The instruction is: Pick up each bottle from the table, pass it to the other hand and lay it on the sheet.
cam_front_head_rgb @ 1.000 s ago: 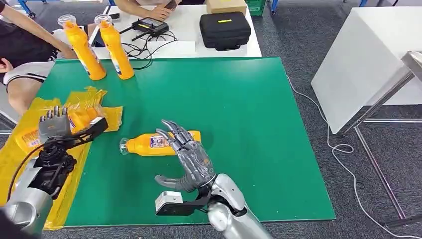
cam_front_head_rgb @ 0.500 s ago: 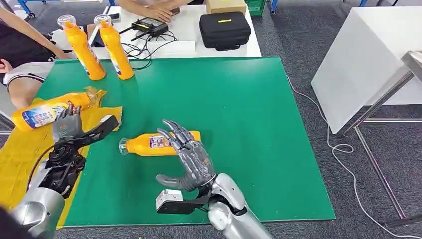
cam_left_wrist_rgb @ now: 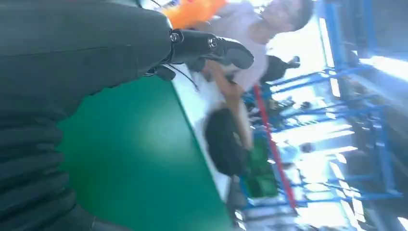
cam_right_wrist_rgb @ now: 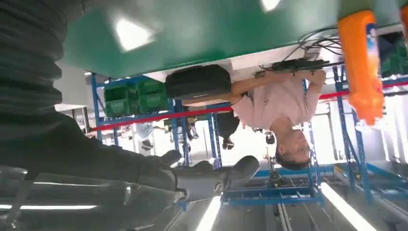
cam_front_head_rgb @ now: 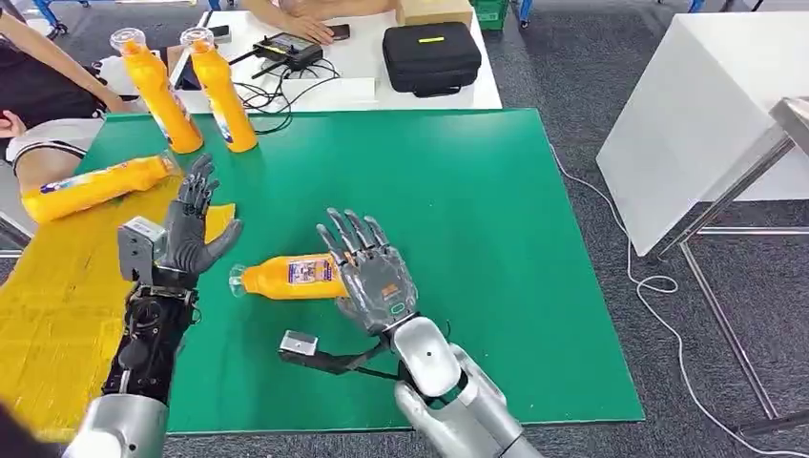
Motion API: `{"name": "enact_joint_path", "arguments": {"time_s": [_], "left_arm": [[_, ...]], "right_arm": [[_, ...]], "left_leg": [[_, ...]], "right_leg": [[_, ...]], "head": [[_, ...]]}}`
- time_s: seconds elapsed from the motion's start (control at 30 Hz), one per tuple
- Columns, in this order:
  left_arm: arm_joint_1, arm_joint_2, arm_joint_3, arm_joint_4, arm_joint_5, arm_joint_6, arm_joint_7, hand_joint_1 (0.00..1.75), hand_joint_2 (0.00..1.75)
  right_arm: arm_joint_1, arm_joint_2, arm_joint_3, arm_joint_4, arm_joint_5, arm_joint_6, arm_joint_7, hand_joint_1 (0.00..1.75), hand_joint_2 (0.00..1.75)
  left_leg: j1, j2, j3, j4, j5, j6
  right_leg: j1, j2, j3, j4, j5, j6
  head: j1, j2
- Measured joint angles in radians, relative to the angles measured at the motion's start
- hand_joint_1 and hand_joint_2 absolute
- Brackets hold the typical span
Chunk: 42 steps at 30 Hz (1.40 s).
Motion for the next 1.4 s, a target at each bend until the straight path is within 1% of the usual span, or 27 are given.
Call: {"name": "enact_joint_path", "arguments": {"time_s": [0.17, 0.37, 0.5, 0.73, 0.97, 1.4], "left_arm": [[0.074, -0.023, -0.043, -0.164, 0.073, -0.008, 0.027, 0.00, 1.75], [0.109, -0.031, -0.082, -0.236, 0.098, -0.006, 0.030, 0.00, 1.75], [0.109, -0.033, -0.089, -0.241, 0.114, -0.005, 0.036, 0.00, 1.75], [0.108, -0.037, -0.107, -0.241, 0.120, 0.000, 0.036, 0.00, 1.75], [0.107, -0.040, -0.117, -0.241, 0.126, 0.000, 0.037, 0.00, 1.75], [0.106, -0.041, -0.120, -0.241, 0.127, 0.000, 0.037, 0.00, 1.75]], "right_arm": [[-0.058, 0.011, -0.014, 0.052, -0.007, 0.036, 0.006, 0.00, 1.75], [-0.119, 0.022, -0.045, 0.134, -0.038, 0.095, -0.003, 0.00, 1.75], [-0.146, 0.037, -0.066, 0.180, -0.083, 0.158, -0.035, 0.00, 1.75], [-0.185, 0.057, -0.089, 0.245, -0.132, 0.221, -0.090, 0.00, 1.75], [-0.208, 0.069, -0.089, 0.285, -0.146, 0.245, -0.127, 0.00, 1.75], [-0.220, 0.074, -0.089, 0.316, -0.150, 0.249, -0.128, 0.00, 1.75]], "left_leg": [[0.001, 0.000, 0.000, 0.000, 0.000, 0.000], [0.002, 0.000, 0.001, 0.000, 0.001, 0.000], [0.002, 0.000, 0.001, 0.000, 0.001, 0.000], [0.001, 0.000, 0.000, 0.000, 0.001, 0.000], [0.001, 0.000, 0.001, 0.000, 0.001, 0.000], [0.001, 0.000, 0.001, 0.000, 0.001, 0.000]], "right_leg": [[0.001, 0.000, 0.000, 0.000, 0.000, 0.000], [0.002, 0.000, 0.001, 0.000, 0.000, 0.000], [0.002, 0.000, 0.000, 0.000, 0.000, 0.000], [0.002, 0.000, 0.000, 0.000, 0.000, 0.000], [0.002, 0.000, 0.000, 0.000, 0.000, 0.000], [0.002, 0.000, 0.000, 0.000, 0.000, 0.000]], "head": [[0.000, 0.000], [0.000, 0.000], [0.000, 0.000], [0.000, 0.000], [0.000, 0.000], [0.000, 0.000]]}}
